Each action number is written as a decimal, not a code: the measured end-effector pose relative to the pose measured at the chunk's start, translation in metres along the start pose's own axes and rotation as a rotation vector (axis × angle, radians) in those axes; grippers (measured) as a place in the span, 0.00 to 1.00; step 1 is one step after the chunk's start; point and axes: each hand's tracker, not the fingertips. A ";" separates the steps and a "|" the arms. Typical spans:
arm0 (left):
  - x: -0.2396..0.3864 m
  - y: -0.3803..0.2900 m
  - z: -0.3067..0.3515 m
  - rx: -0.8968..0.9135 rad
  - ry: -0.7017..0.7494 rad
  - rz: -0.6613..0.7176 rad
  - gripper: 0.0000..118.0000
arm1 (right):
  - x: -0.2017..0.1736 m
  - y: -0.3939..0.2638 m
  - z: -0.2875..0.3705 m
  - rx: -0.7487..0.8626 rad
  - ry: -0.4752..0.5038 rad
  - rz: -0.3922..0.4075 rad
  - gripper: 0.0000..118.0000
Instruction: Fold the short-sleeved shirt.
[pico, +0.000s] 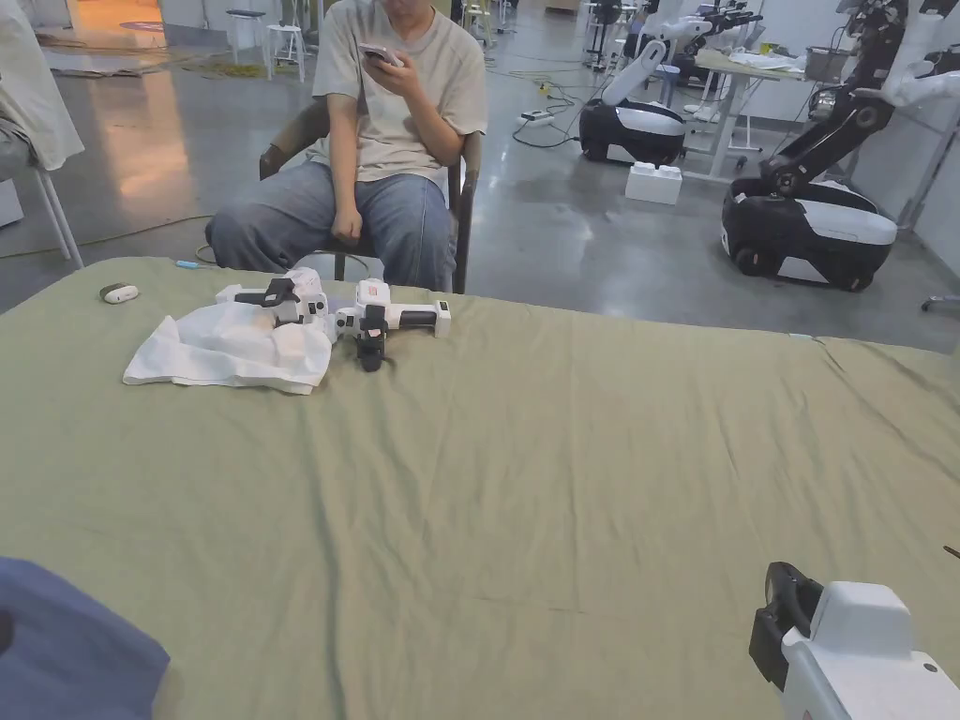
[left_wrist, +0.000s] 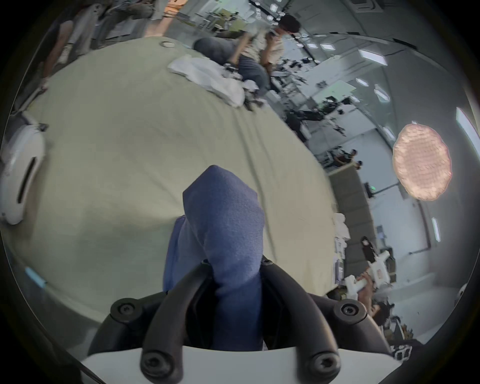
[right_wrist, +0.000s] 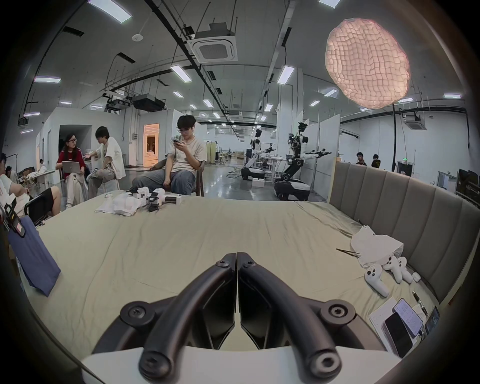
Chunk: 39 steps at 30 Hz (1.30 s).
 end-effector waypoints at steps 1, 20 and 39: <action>-0.006 0.000 0.001 -0.001 0.044 0.024 0.14 | 0.000 -0.001 0.000 -0.001 -0.001 0.003 0.00; 0.017 -0.007 0.034 0.153 0.431 -0.145 0.53 | -0.004 -0.016 0.001 -0.038 0.023 -0.007 0.00; 0.200 -0.150 -0.160 0.574 0.219 -0.527 0.38 | -0.016 -0.013 0.001 -0.003 0.032 -0.039 0.00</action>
